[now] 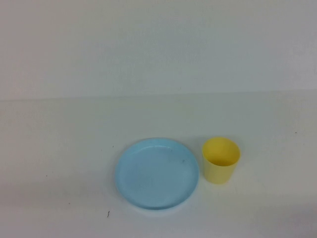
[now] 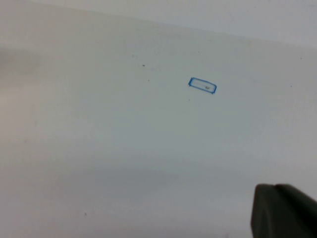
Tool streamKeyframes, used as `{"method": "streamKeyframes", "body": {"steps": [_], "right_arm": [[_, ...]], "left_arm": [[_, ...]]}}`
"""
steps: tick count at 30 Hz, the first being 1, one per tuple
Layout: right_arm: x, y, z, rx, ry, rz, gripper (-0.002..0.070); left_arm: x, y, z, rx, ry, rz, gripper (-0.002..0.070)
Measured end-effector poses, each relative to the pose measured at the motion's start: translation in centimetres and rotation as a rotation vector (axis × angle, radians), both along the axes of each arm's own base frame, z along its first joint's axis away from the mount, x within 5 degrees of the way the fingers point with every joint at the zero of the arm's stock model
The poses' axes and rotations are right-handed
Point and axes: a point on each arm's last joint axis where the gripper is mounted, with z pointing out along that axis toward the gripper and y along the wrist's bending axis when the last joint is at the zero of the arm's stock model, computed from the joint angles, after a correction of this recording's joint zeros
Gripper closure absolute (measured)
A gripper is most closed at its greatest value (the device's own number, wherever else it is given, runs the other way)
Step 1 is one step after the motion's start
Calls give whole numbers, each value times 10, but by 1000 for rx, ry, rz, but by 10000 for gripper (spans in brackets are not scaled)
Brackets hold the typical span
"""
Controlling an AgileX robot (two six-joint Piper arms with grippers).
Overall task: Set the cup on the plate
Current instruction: Pick up the cup from the table
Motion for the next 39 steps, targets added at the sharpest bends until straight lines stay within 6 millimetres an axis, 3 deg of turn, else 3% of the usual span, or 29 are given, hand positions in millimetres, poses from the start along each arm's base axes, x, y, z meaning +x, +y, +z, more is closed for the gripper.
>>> {"method": "streamKeyframes", "body": {"steps": [3,10,20,39], "right_arm": [[0,0,0,0,0,0,675],[0,0,0,0,0,0,675],[0,0,0,0,0,0,675],[0,0,0,0,0,0,675]], "left_arm": [[-3,1,-4,-63,-19,-5,675],[-4,-9,-34,-227,-1,-152,675],[-7,-16,-79,-136,505,-172,675],[-6,-12,-78,-21,487,-132,675]]}}
